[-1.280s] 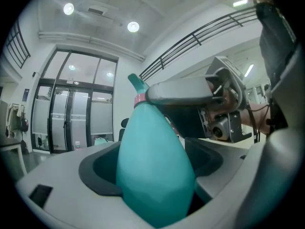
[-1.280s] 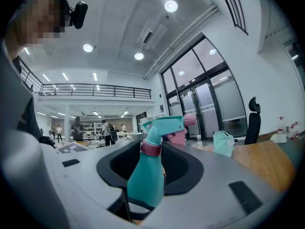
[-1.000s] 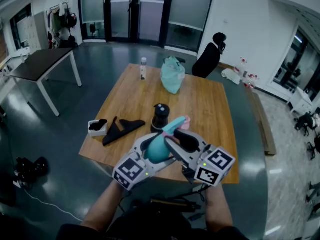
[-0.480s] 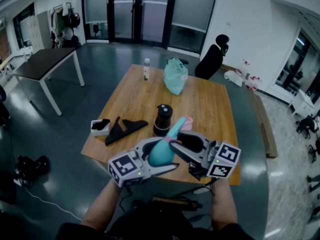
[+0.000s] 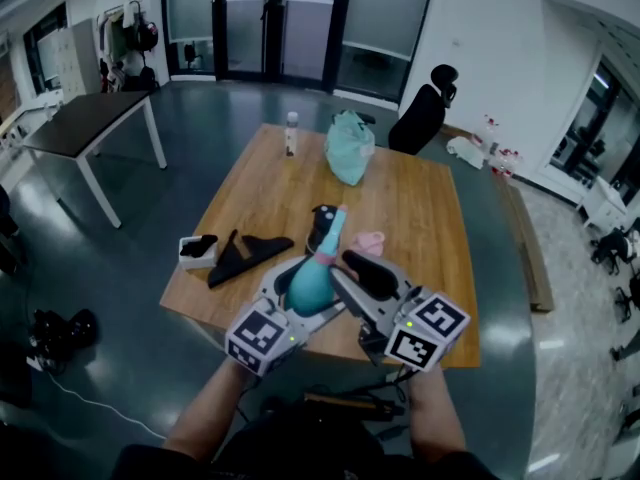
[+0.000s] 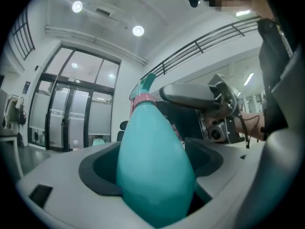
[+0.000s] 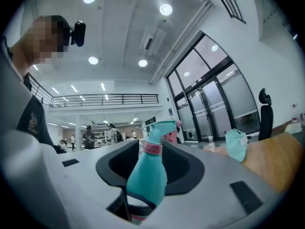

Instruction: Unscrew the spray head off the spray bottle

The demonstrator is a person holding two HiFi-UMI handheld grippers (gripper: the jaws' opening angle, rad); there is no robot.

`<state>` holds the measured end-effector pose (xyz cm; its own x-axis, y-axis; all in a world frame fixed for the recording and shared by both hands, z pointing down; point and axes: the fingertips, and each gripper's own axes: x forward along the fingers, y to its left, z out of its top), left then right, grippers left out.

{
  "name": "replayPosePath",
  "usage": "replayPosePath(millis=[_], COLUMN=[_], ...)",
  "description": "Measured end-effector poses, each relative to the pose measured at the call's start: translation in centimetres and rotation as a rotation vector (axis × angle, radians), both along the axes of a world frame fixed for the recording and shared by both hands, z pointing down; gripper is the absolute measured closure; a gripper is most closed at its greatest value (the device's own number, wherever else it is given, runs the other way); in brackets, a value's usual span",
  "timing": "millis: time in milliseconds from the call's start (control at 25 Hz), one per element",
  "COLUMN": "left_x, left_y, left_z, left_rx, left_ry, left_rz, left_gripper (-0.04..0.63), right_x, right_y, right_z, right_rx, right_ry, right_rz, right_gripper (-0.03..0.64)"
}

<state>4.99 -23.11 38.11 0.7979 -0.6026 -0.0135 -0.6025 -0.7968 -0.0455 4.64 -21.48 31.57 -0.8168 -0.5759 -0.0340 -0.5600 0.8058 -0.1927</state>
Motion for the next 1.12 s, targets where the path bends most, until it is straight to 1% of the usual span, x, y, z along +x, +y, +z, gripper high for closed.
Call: replayPosePath(millis=[120,280,400,520,600,680,760,880,1120], left_x=[0.4,0.5,0.6,0.7,0.7,0.9,1.1,1.3,1.8], left_y=[-0.3,-1.0,-0.9,-0.6,-0.3,0.3,1.0,1.9,4.3], left_z=[0.8,1.3,1.5,1.4,1.3,1.0,0.6,0.3,0.4], left_rx=[0.020,0.016,0.017,0.016,0.010,-0.003,-0.019,-0.034,-0.088], left_ry=[-0.053,-0.091,-0.109,-0.108,-0.099,-0.082,-0.060,-0.053,-0.015], left_rz=[-0.037,-0.088,-0.083,-0.058,-0.026,0.031,0.100,0.180,0.358], left_gripper=[0.178,0.178,0.178,0.178,0.178,0.178,0.178,0.178,0.178], right_x=[-0.4,-0.4,-0.4,-0.5,-0.6,-0.6,-0.6,-0.5,-0.3], right_y=[-0.8,-1.7,-1.9,-1.9,-1.7,-1.2,-0.7,0.1,1.8], right_z=[0.5,1.1,1.2,1.2,1.0,0.7,0.4,0.1,0.2], right_rx=[-0.030,-0.069,-0.073,-0.063,-0.053,-0.037,-0.018,0.005,0.022], right_ry=[0.024,0.003,0.002,0.009,0.013,0.016,0.014,0.001,-0.043], right_rz=[0.079,0.131,0.144,0.135,0.107,0.067,0.013,-0.079,-0.247], right_gripper=[0.468,0.468,0.468,0.476,0.476,0.476,0.476,0.476,0.476])
